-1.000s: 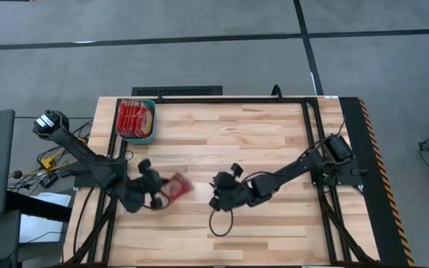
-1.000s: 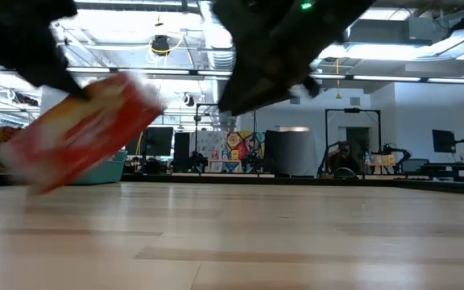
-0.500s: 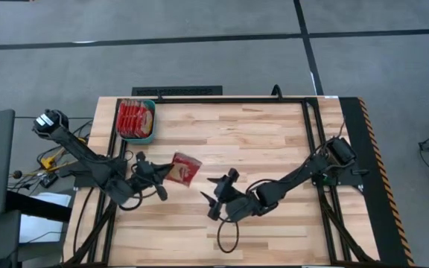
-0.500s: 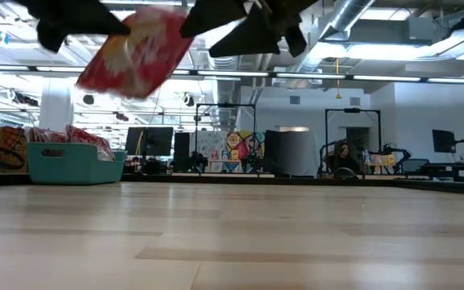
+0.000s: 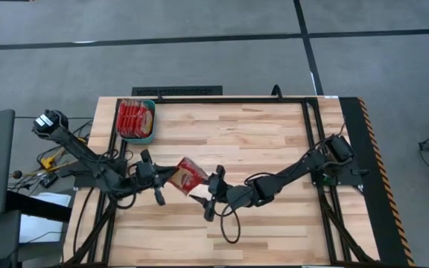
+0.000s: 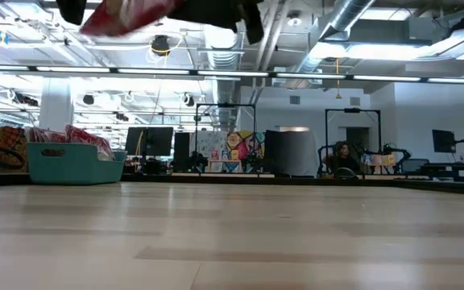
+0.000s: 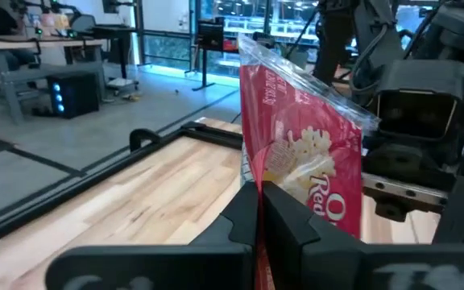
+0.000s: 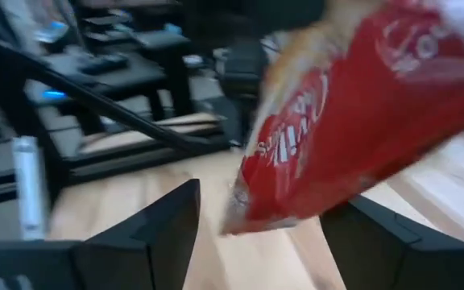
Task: Sort popcorn bags into baskets
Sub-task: Put the red popcorn bag in the blue bin
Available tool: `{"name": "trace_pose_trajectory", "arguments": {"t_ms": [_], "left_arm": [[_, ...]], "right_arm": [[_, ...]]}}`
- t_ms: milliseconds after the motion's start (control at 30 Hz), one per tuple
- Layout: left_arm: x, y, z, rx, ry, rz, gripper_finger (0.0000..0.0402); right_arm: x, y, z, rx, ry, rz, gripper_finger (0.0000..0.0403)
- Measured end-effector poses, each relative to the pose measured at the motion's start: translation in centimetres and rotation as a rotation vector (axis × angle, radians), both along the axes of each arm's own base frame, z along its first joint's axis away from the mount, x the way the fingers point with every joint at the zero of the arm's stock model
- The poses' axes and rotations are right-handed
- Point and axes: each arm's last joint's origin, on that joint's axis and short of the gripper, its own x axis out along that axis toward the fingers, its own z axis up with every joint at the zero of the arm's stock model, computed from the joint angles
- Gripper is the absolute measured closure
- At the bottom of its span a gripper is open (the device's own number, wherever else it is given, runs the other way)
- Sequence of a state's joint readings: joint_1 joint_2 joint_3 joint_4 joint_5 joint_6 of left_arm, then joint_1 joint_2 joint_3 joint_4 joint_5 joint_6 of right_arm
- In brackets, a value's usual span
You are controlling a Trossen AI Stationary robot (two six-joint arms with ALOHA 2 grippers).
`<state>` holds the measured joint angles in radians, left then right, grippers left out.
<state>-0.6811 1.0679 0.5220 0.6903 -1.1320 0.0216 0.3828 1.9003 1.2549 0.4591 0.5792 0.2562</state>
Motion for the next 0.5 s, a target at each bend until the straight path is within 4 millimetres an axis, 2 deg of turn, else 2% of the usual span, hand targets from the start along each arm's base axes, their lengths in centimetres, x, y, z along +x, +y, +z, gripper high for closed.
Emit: {"name": "trace_pose_trajectory", "arguments": {"t_ms": [133,300,333,500], "left_arm": [[0.3,-0.1,-0.1,-0.003,-0.004,-0.003,0.0401],[0.8,0.0,-0.4,-0.011,-0.011,-0.06,0.0401],[0.8,-0.1,-0.5,-0.004,-0.004,-0.066,0.0401],[0.5,-0.4,-1.4,0.115,0.117,-0.103,0.0401]], "right_arm": [[0.3,-0.7,0.0,0.003,-0.001,0.01,0.0203],[0.6,-1.7,-0.1,-0.033,0.017,-0.021,0.0362],[0.6,-1.8,-0.2,-0.055,0.029,-0.026,0.0378],[-0.2,-2.3,-0.7,-0.124,0.199,0.0,0.0384]]}}
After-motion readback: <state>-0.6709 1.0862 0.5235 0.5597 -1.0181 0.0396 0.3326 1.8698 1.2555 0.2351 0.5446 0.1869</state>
